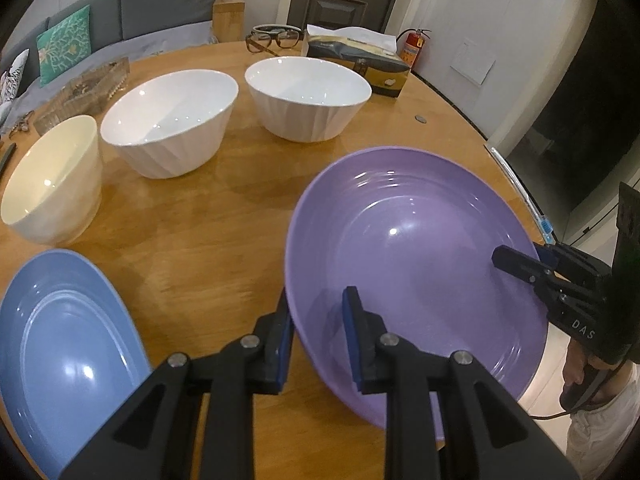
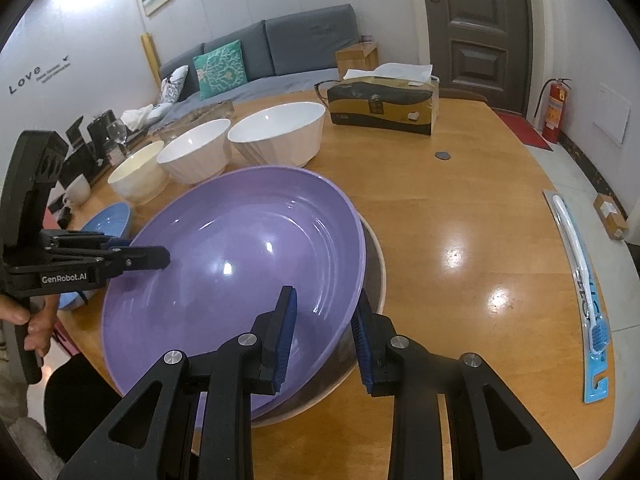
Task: Organize plates and bowls
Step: 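Carry the purple plate onto the white plate and open the right gripper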
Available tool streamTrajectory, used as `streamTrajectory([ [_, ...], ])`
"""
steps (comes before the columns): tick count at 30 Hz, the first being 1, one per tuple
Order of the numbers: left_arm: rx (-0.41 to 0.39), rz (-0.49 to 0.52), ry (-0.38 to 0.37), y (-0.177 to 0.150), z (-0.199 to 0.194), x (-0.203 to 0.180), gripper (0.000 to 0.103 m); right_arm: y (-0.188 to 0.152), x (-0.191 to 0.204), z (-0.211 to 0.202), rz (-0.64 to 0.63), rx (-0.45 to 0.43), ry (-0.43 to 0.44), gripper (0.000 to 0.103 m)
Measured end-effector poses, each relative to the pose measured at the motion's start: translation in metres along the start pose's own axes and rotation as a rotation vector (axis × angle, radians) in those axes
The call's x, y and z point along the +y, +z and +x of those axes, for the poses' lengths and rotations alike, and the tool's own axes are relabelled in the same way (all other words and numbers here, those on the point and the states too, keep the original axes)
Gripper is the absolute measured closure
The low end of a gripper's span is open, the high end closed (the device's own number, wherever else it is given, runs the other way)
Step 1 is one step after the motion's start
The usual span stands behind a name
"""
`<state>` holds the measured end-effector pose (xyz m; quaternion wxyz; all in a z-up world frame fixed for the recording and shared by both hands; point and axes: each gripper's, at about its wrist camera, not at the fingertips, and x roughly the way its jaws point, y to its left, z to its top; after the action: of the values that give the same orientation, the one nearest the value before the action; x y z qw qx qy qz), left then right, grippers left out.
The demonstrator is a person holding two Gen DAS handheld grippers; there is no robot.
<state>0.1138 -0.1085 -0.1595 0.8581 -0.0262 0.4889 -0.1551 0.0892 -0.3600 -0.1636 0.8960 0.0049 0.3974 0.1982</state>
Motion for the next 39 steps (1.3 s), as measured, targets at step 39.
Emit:
streamTrajectory([
  [39,-0.005,-0.001,0.013,-0.0036,-0.0005,0.0001,0.082,-0.0017,-0.004,-0.0026,0.019,-0.006,0.001,0.079],
])
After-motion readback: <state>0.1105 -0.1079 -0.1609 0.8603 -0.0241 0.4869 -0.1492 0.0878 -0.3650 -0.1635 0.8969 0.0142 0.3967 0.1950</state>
